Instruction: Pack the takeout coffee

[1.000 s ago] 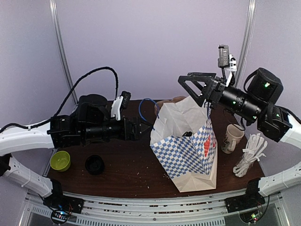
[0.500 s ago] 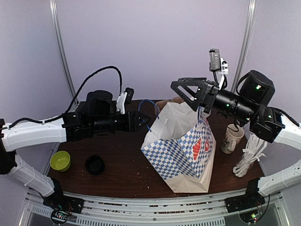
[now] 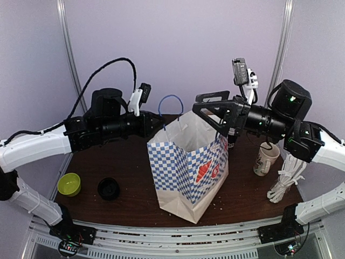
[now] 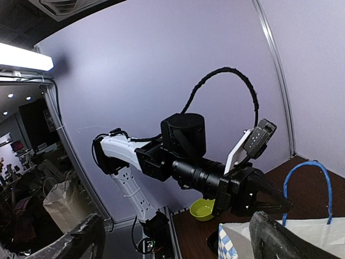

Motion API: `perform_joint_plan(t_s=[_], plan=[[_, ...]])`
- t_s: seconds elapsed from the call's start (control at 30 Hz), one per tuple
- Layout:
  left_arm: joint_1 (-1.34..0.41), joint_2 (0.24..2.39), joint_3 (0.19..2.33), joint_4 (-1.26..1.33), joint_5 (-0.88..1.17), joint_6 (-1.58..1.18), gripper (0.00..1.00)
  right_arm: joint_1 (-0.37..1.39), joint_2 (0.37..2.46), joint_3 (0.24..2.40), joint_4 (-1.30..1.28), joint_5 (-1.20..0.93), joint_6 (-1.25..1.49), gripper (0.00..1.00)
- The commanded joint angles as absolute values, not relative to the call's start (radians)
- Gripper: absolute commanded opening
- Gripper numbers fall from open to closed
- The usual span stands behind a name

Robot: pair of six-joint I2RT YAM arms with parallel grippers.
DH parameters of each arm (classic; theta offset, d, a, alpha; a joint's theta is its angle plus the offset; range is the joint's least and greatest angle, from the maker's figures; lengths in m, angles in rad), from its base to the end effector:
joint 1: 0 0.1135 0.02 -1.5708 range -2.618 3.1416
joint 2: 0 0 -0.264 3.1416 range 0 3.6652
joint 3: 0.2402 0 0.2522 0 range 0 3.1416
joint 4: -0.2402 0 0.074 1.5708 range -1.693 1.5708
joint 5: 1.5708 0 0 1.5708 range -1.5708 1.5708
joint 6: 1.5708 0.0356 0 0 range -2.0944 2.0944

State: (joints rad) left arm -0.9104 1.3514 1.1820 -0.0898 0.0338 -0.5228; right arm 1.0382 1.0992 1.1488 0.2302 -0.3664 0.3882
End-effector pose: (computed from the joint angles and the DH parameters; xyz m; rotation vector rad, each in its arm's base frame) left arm 0.1954 -0.2535 0.3609 0.4022 1.9170 -1.0147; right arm 0.1133 0.2174 0.4504 -0.7827 1.2313 1.4293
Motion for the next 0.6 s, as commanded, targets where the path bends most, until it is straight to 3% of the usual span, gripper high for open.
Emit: perform_joint_plan(t_s=[0.0,0.27,0.57], plan=[[-0.878,1.291,1.295,-0.140,-0.053,-0.380,0.00,1.038,1.080,1.215,0.248,-0.611,0.320,0.99],[-0.834,1.275,1.301,-0.141,-0.044,-0.328,0.00,1.035,1.011,1.063,0.167,-0.742,0.180,0.98],[-0.825,1.310,1.285,-0.071,0.007,-0.300,0.00,1.036,0.901,0.911,-0.032,-0.629,-0.161,0.97]])
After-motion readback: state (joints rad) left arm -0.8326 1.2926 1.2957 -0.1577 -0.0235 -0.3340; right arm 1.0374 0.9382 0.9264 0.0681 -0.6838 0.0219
